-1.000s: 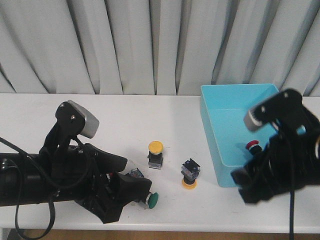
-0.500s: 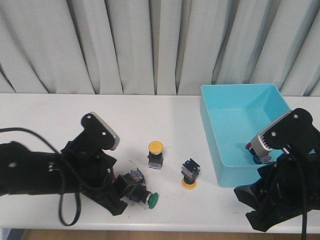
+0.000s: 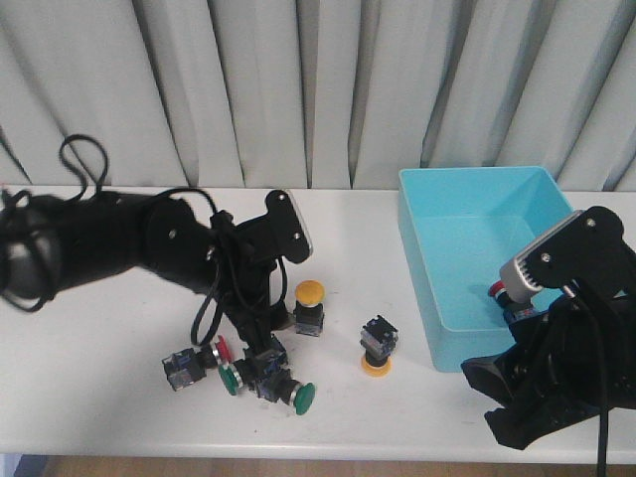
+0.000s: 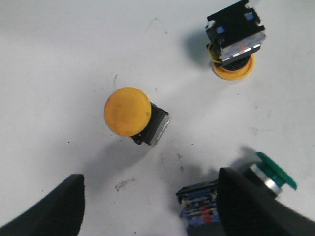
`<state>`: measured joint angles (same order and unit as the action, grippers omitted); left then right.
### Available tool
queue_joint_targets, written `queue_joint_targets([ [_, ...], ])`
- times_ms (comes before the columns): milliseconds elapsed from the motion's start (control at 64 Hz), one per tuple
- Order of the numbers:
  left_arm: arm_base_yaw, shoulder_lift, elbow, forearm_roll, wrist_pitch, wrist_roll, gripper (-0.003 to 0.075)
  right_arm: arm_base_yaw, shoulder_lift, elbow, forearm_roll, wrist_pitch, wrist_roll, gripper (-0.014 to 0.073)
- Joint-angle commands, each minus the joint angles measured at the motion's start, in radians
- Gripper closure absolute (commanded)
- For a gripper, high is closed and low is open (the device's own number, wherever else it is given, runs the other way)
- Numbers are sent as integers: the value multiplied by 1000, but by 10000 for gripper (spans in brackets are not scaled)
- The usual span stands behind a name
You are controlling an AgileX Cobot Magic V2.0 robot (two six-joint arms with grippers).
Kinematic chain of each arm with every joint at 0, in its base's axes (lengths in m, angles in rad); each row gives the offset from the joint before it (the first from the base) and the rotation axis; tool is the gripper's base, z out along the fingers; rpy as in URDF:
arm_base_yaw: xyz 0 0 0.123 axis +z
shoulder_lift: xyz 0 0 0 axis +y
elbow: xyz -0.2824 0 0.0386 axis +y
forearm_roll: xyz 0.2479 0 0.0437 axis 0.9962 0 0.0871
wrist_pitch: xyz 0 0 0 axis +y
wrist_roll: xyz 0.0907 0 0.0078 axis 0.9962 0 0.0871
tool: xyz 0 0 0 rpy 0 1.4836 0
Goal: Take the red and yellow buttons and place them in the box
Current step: 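Lower the left gripper onto the yellow-capped button and lift it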
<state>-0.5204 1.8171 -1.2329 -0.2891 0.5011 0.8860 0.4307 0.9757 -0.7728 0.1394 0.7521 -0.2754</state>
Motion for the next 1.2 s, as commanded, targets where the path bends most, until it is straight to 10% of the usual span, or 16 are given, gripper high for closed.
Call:
queue_joint_targets([
  [0,16,16,-113,-4,50,59,176,2,-14,-27,4,-56,-11,161],
  [781,47,360,-551,-136,339,349,182,2,-14,-27,4,-54,-11,161],
  [1188,47,381,-551,-125,329,350,392,2,-14,-27,4,-56,-11,161],
])
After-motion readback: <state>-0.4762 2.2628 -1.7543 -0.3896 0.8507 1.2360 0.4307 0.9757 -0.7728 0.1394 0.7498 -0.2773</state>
